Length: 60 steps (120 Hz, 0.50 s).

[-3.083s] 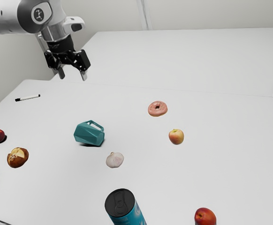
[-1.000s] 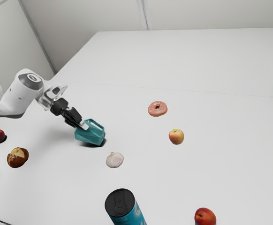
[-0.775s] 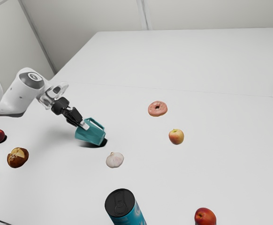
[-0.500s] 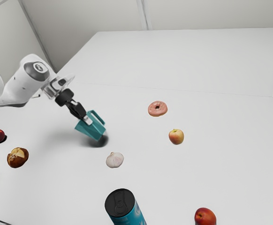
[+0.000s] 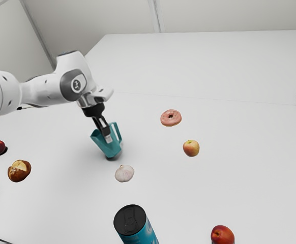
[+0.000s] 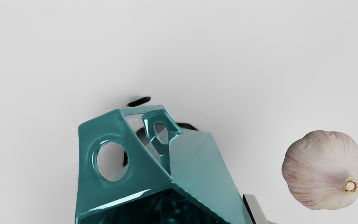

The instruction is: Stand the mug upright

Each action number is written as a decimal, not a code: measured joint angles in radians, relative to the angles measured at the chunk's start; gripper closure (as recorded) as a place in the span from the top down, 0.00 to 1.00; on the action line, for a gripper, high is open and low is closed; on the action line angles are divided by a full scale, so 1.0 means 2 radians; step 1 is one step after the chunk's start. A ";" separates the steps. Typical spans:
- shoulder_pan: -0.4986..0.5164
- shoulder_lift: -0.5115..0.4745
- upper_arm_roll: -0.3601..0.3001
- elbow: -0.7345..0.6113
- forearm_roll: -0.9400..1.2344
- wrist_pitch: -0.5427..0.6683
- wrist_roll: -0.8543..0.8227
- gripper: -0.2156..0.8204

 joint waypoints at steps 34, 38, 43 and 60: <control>-0.027 -0.036 -0.011 -0.057 0.058 0.052 -0.061 0.03; -0.028 -0.036 -0.013 -0.061 0.064 0.056 -0.068 0.03; -0.028 -0.036 -0.014 -0.065 0.071 0.061 -0.076 0.03; -0.028 -0.034 -0.018 -0.073 0.086 0.076 -0.101 0.03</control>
